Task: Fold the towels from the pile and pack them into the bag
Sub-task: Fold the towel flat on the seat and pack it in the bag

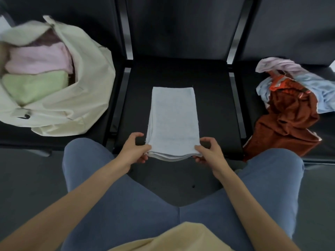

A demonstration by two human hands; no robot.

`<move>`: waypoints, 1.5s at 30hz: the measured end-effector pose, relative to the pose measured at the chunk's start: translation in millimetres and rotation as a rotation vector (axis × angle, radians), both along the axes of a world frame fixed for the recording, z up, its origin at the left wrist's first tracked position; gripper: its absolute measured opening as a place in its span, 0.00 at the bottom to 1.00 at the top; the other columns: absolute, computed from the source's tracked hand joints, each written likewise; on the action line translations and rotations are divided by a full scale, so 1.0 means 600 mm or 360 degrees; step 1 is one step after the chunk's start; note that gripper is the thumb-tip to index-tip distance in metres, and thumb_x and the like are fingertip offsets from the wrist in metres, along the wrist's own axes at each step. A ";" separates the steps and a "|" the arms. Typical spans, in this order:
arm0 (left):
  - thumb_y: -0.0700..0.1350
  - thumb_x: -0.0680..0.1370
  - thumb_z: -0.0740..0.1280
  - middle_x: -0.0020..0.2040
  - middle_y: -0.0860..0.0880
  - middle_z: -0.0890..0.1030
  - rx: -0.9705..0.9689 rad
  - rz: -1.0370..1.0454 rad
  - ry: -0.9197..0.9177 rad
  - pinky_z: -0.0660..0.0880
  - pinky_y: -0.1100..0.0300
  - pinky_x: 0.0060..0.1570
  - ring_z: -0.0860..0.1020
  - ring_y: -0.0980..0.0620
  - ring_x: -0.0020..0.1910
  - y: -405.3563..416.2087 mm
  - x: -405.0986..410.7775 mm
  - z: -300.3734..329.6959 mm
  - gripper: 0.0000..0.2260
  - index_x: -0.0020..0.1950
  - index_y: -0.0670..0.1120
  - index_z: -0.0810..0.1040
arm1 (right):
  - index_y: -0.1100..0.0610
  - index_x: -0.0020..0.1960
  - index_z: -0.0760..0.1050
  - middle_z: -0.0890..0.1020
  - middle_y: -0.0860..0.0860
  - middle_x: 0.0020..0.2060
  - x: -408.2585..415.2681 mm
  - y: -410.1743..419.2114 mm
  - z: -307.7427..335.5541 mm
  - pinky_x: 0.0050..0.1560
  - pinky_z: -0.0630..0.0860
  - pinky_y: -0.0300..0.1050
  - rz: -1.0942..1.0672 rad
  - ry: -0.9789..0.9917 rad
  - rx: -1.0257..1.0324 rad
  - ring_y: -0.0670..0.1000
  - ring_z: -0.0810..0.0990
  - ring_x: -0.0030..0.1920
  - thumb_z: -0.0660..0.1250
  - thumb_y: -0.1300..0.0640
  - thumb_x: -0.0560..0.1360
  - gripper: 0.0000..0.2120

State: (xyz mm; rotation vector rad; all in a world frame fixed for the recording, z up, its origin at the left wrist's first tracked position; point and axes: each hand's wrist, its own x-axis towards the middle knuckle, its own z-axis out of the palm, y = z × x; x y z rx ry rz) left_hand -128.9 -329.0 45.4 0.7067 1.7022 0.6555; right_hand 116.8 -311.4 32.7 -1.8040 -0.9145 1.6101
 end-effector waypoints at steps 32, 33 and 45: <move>0.42 0.70 0.74 0.58 0.44 0.79 0.1259 -0.1526 0.1467 0.77 0.54 0.57 0.78 0.46 0.56 0.089 -0.019 -0.095 0.18 0.58 0.39 0.80 | 0.60 0.73 0.63 0.66 0.54 0.73 0.004 0.093 -0.043 0.71 0.61 0.42 0.1344 -0.1134 0.1014 0.53 0.64 0.72 0.67 0.62 0.74 0.30; 0.39 0.68 0.75 0.57 0.44 0.80 0.1277 -0.1551 0.1501 0.77 0.54 0.55 0.79 0.45 0.55 0.091 -0.020 -0.098 0.19 0.58 0.38 0.80 | 0.60 0.74 0.60 0.62 0.54 0.75 0.006 0.093 -0.047 0.72 0.57 0.42 0.1441 -0.1241 0.1025 0.53 0.60 0.75 0.66 0.61 0.74 0.31; 0.43 0.71 0.67 0.41 0.51 0.83 0.1013 -0.1337 0.1224 0.75 0.59 0.47 0.78 0.54 0.41 0.084 -0.011 -0.058 0.07 0.46 0.44 0.83 | 0.59 0.45 0.79 0.82 0.52 0.37 0.027 0.095 -0.052 0.41 0.73 0.40 0.1272 -0.1485 0.1155 0.54 0.79 0.39 0.64 0.60 0.71 0.07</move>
